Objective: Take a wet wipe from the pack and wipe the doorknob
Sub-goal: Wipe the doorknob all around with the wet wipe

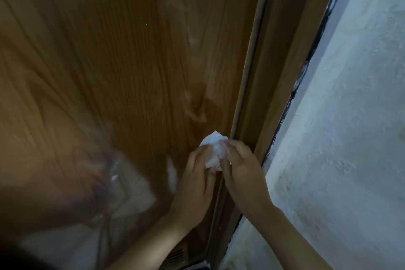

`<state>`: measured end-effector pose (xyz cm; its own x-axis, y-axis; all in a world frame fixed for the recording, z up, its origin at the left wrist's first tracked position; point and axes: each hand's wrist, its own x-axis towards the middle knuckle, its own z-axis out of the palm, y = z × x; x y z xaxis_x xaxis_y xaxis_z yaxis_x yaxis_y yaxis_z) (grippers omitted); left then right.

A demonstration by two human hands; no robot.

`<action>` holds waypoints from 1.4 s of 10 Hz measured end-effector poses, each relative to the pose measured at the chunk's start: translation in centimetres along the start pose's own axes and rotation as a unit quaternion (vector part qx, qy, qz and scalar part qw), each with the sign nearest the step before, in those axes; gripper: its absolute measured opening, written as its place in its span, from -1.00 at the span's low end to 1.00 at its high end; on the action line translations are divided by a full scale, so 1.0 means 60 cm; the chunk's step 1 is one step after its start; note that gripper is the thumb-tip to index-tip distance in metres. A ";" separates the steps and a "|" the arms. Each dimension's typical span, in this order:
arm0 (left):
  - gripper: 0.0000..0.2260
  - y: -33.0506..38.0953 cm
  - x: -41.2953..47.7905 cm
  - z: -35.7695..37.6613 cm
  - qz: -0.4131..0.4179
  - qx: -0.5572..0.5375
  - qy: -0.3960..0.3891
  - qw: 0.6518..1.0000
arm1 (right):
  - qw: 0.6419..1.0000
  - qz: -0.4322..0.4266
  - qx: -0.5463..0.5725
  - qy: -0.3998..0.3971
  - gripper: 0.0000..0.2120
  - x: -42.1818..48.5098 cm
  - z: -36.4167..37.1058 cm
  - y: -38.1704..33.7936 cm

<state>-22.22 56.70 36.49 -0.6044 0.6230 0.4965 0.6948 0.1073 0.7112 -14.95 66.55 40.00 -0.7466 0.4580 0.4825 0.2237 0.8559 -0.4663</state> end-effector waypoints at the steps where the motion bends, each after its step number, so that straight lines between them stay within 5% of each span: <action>1: -0.56 -0.010 -0.002 0.008 0.039 0.032 -0.086 0.995 | 1.000 -0.022 0.006 -0.015 -0.36 -0.013 0.028 0.014; 2: -0.53 -0.015 0.003 0.002 0.035 0.065 -0.120 0.990 | 0.995 0.000 0.090 0.031 -0.35 -0.024 0.039 0.028; 3: -0.52 -0.006 0.013 -0.008 0.041 0.088 -0.142 0.985 | 0.963 0.109 0.246 -0.001 -0.52 -0.026 0.041 0.035; 4: -0.50 -0.001 0.021 -0.013 0.037 0.087 -0.154 0.984 | 0.964 0.115 0.241 0.016 -0.59 -0.028 0.038 0.035; 5: -0.58 -0.005 0.012 -0.005 0.018 -0.051 -0.139 0.989 | 0.978 0.077 0.196 -0.003 -0.27 -0.017 0.033 0.023; 6: -0.60 -0.015 -0.012 0.007 -0.032 -0.158 -0.106 0.981 | 0.998 -0.028 0.034 0.044 -0.35 -0.009 0.038 0.009; 7: -0.62 -0.015 -0.016 0.008 -0.030 -0.160 -0.100 0.982 | 0.997 -0.045 0.013 0.055 -0.40 -0.012 0.048 0.005; 8: -0.61 -0.010 0.003 0.002 0.007 -0.062 -0.112 0.992 | 0.978 0.065 0.196 0.036 -0.37 -0.019 0.045 0.014; 9: -0.58 0.002 0.025 -0.002 0.016 0.081 -0.121 0.989 | 0.937 0.138 0.319 0.032 -0.71 -0.020 0.041 0.032; 10: -0.59 -0.001 0.027 0.001 0.019 0.086 -0.113 0.990 | 0.947 0.117 0.298 0.018 -0.75 -0.017 0.035 0.038; 11: -0.63 -0.009 0.010 0.005 0.013 -0.036 -0.086 0.996 | 0.984 0.046 0.169 0.042 -0.40 -0.009 0.040 0.029; 12: -0.62 -0.004 -0.004 0.007 0.004 -0.144 -0.065 0.987 | 0.995 -0.021 0.076 0.061 -0.31 0.003 0.046 0.019; 13: -0.64 -0.004 0.003 0.009 0.008 -0.131 -0.054 0.990 | 0.987 0.012 0.157 0.027 -0.39 0.002 0.042 0.015; 14: -0.63 0.001 0.025 0.005 0.027 -0.015 -0.065 0.997 | 0.916 0.166 0.366 0.024 -0.65 -0.007 0.032 0.008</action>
<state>-22.97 57.86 37.12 -0.5097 0.7223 0.4674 0.7118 0.0488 0.7007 -15.71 66.31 38.15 -0.6817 0.6885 0.2475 -0.0587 0.2857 -0.9565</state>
